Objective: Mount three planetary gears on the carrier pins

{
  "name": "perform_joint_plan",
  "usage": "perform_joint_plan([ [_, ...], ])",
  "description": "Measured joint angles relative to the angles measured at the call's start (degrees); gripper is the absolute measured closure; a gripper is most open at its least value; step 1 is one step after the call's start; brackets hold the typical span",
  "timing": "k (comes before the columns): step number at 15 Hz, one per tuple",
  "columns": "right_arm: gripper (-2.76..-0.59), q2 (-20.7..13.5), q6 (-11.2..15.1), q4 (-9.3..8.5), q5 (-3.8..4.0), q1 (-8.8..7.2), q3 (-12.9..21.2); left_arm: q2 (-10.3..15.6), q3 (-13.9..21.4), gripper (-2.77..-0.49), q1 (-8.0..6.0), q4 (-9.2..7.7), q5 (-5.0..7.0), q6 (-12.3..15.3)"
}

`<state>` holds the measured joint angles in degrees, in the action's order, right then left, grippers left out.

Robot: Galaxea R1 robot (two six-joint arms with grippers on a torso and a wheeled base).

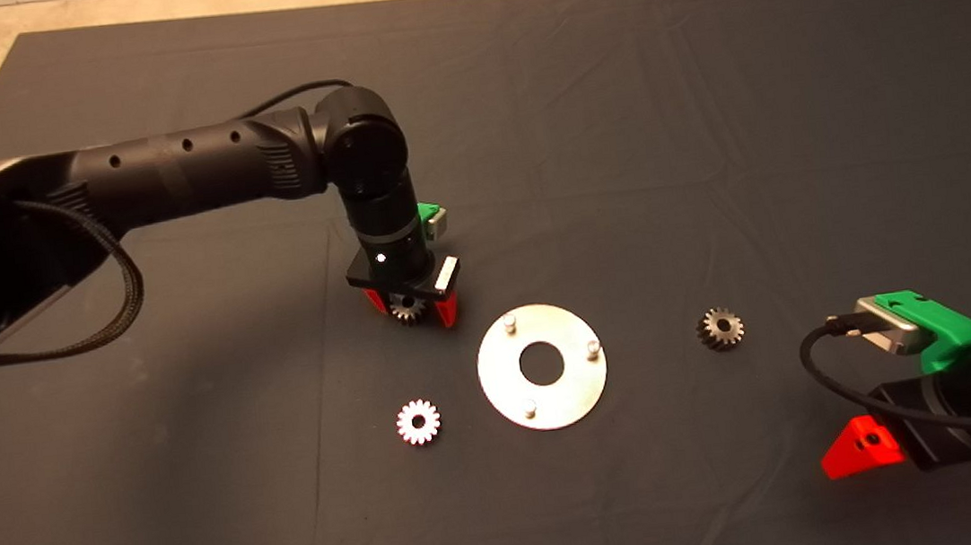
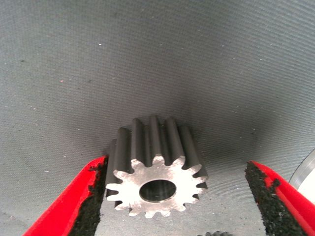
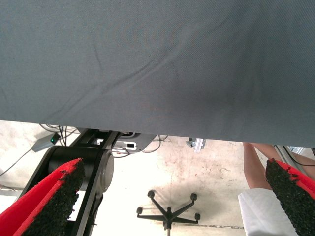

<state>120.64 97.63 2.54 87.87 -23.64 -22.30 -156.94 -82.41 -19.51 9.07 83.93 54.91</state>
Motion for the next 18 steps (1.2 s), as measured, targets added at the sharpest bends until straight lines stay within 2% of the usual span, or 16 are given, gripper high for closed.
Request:
perform_joint_plan([
  [5,-2.73,0.0,0.0,0.00,0.00,0.00,0.0,0.0,0.0,-1.79,-0.01,0.00,0.02,0.0],
  [6,-2.73,0.0,0.0,0.00,-0.01,0.00,0.0,0.0,0.0,-1.68,-0.01,0.05,0.07,0.0],
  [9,-2.73,0.0,0.0,0.00,0.00,0.00,0.0,0.0,0.0,-1.66,-0.01,0.05,0.05,0.0],
  [14,-2.73,0.0,0.0,0.00,0.00,0.00,0.0,0.0,0.0,-1.36,-0.01,0.07,0.09,0.0],
  [16,-2.73,0.0,0.0,0.00,0.00,0.00,0.0,0.0,0.0,-1.35,0.00,0.07,0.09,0.0],
  [18,-2.73,0.0,0.0,0.00,-0.01,0.00,0.0,0.0,0.0,-1.23,-0.01,0.08,0.11,0.0],
])
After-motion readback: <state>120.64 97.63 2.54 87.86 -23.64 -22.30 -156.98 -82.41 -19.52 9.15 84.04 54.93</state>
